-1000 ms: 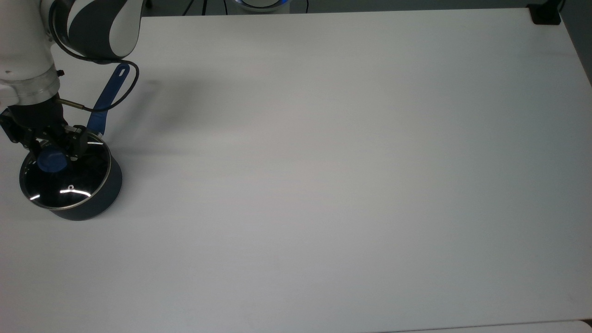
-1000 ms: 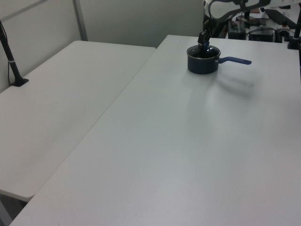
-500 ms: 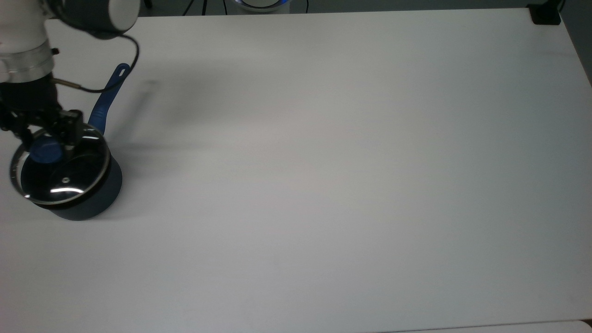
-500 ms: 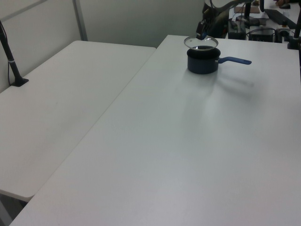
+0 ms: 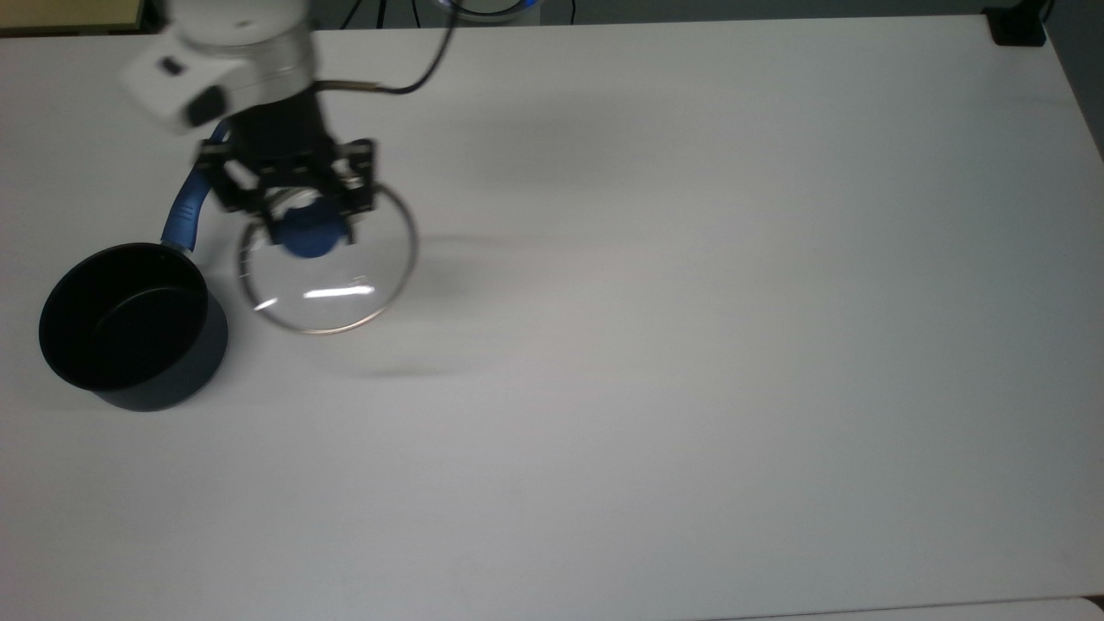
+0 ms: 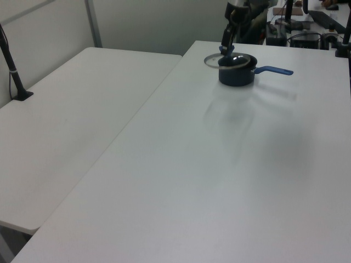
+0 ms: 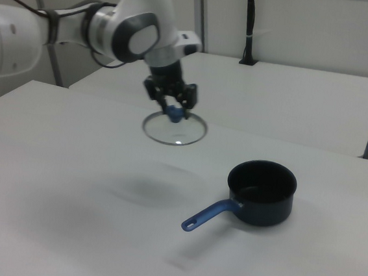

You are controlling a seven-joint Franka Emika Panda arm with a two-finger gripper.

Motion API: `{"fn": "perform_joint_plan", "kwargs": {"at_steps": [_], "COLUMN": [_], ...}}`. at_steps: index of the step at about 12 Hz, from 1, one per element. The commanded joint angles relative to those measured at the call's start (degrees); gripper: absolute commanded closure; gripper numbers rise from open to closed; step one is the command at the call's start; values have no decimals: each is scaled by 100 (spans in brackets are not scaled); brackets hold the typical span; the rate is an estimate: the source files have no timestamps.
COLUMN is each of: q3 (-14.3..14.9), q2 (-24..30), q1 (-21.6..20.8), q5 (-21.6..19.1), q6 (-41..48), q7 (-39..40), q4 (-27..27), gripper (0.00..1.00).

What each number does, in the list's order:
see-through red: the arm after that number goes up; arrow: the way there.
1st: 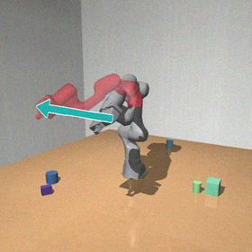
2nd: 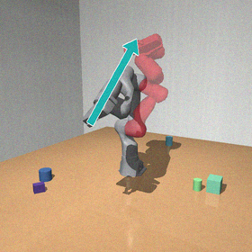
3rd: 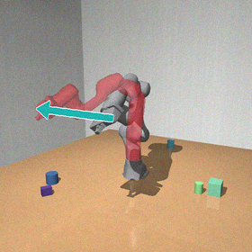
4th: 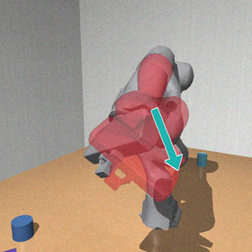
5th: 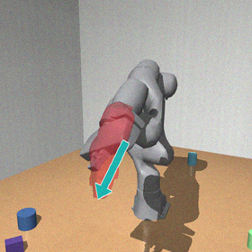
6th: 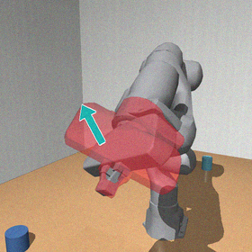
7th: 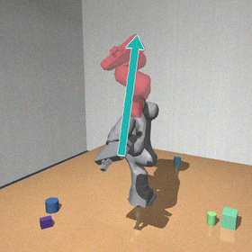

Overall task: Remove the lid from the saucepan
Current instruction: 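Carry the lid away from the saucepan across the table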

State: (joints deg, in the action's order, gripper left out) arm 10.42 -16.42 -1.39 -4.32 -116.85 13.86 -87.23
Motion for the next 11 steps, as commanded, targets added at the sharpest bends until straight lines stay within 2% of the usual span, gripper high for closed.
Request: {"fn": "perform_joint_plan", "kwargs": {"at_steps": [1,5,11], "q3": [66,48,-145], "q2": [928,1395,1335], "q1": [-571,-1012,-1170], "q5": [220,677,1231], "q6": [-145,-1049,-1903], "q7": [-374,-533,-1534], "q4": [-1276,-2647,-3484], "gripper": [41,41,41]}}
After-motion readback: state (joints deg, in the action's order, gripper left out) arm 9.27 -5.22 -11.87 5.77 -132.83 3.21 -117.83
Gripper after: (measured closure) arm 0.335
